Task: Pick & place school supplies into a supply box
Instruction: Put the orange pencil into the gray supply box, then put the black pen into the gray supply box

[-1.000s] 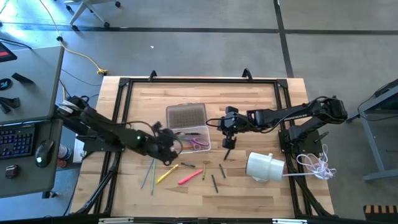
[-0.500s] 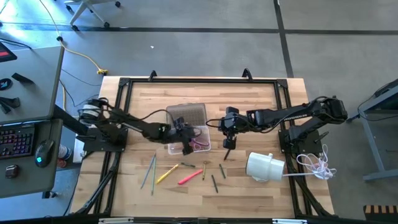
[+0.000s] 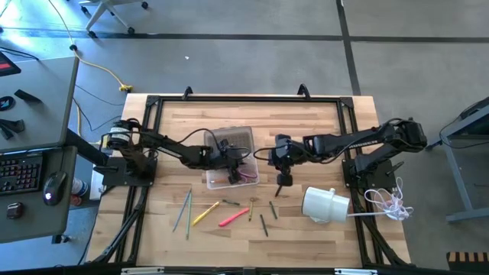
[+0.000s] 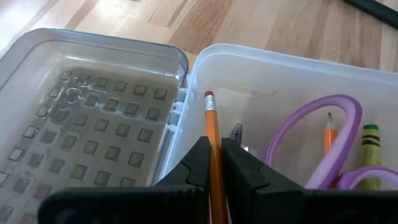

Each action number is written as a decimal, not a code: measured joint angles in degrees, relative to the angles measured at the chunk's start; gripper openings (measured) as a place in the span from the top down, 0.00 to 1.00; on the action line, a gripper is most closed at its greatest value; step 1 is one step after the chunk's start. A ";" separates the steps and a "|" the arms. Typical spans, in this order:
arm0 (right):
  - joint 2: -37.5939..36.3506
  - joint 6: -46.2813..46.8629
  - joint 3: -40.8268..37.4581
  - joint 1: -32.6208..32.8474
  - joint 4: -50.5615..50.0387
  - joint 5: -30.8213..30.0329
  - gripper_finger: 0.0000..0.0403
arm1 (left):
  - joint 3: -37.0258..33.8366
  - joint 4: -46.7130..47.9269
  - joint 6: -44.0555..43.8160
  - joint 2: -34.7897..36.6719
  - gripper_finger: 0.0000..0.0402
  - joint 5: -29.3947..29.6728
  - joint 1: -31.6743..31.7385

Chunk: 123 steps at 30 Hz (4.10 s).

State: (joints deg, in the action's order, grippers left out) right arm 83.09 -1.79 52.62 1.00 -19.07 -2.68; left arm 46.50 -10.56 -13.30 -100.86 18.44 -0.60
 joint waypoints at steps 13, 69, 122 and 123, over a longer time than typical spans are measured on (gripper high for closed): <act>0.88 -11.65 0.02 0.84 3.07 8.35 0.99 | 0.00 -0.95 1.14 0.12 0.58 0.08 -0.15; 18.95 -37.26 0.31 1.48 -7.42 13.65 0.71 | 0.06 -10.43 4.00 1.46 0.58 -1.96 -0.17; 23.88 -19.03 2.41 -1.32 47.05 6.26 0.99 | 12.48 53.64 -20.21 23.26 0.58 29.08 -0.15; 24.87 -19.61 3.51 -1.34 45.81 4.04 0.99 | 12.48 53.61 -20.22 23.26 0.58 29.05 -0.15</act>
State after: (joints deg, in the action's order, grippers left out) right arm 107.95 -21.40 56.13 -0.34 26.74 1.36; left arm 58.98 43.05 -33.52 -77.60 47.49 -0.75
